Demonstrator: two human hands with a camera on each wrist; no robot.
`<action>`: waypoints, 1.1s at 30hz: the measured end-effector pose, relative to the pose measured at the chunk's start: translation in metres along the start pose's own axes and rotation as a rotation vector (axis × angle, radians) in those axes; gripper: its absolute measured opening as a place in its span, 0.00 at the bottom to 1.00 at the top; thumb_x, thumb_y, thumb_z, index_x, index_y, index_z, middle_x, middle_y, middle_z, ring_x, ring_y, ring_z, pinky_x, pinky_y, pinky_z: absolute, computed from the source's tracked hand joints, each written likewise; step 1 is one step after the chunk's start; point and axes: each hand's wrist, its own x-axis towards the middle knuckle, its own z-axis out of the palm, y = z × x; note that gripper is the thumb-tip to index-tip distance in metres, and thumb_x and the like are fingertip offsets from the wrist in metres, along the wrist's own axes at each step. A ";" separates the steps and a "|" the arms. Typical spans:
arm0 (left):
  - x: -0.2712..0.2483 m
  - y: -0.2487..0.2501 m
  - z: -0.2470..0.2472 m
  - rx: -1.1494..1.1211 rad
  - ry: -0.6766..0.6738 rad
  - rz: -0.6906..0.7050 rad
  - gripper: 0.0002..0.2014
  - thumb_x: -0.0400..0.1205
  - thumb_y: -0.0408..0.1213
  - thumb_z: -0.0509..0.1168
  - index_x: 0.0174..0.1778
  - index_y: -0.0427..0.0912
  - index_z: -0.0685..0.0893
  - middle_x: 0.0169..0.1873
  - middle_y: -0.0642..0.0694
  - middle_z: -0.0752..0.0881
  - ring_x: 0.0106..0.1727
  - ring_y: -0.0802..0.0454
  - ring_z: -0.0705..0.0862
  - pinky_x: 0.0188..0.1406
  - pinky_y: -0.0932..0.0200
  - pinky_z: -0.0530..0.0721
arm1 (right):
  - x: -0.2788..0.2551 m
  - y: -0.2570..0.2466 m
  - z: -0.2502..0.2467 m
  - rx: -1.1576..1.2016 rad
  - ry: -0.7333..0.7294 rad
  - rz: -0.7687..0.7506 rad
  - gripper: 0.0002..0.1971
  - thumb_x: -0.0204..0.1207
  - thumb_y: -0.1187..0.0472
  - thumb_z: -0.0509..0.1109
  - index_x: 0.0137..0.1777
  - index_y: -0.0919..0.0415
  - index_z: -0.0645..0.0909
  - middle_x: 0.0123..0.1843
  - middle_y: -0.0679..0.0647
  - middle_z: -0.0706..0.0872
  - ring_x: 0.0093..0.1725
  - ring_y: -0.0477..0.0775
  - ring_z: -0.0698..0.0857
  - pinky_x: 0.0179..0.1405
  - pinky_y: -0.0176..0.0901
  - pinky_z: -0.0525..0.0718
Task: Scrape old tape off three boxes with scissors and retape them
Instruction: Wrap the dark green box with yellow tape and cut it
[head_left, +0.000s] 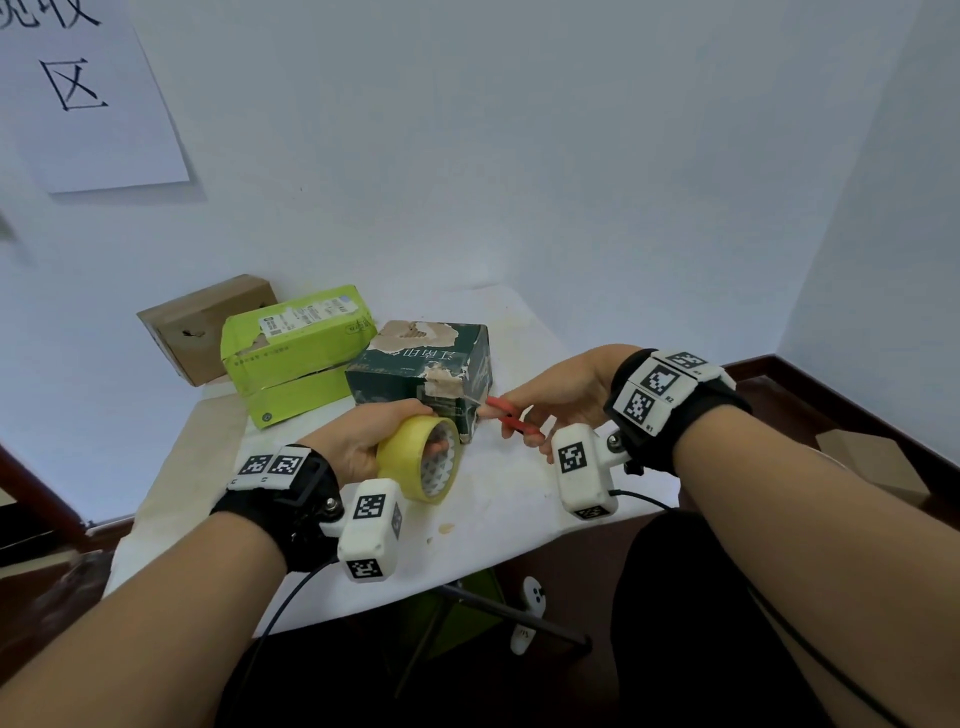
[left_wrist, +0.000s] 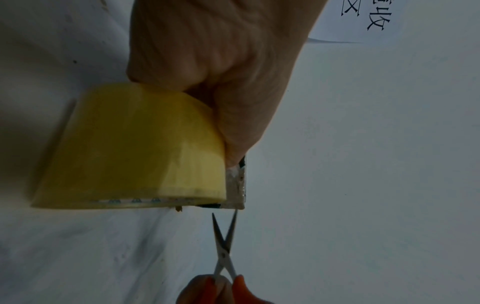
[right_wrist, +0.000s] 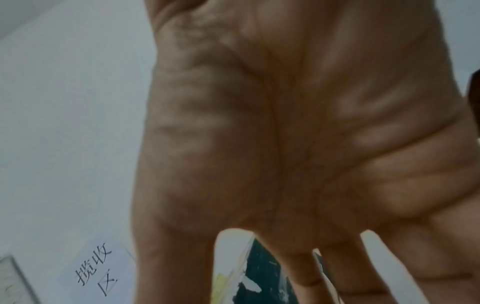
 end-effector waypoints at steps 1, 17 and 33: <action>-0.001 0.000 0.000 -0.003 -0.006 0.000 0.09 0.83 0.34 0.65 0.51 0.31 0.84 0.35 0.33 0.89 0.30 0.46 0.88 0.31 0.55 0.90 | 0.002 -0.001 -0.001 -0.023 0.017 0.010 0.22 0.67 0.38 0.75 0.45 0.57 0.80 0.30 0.52 0.78 0.29 0.50 0.74 0.40 0.42 0.75; -0.002 -0.001 -0.004 0.014 -0.018 -0.005 0.07 0.83 0.34 0.66 0.47 0.33 0.85 0.33 0.36 0.89 0.29 0.46 0.87 0.32 0.54 0.89 | 0.015 -0.025 0.005 -0.206 0.115 -0.053 0.14 0.78 0.51 0.69 0.59 0.56 0.84 0.29 0.49 0.73 0.26 0.44 0.70 0.31 0.35 0.66; 0.002 -0.001 -0.004 0.026 0.000 -0.013 0.08 0.83 0.35 0.66 0.48 0.33 0.84 0.33 0.36 0.89 0.31 0.45 0.87 0.32 0.54 0.88 | 0.018 -0.032 0.015 -0.228 0.107 -0.104 0.08 0.78 0.54 0.71 0.48 0.58 0.79 0.27 0.51 0.70 0.24 0.45 0.65 0.25 0.34 0.66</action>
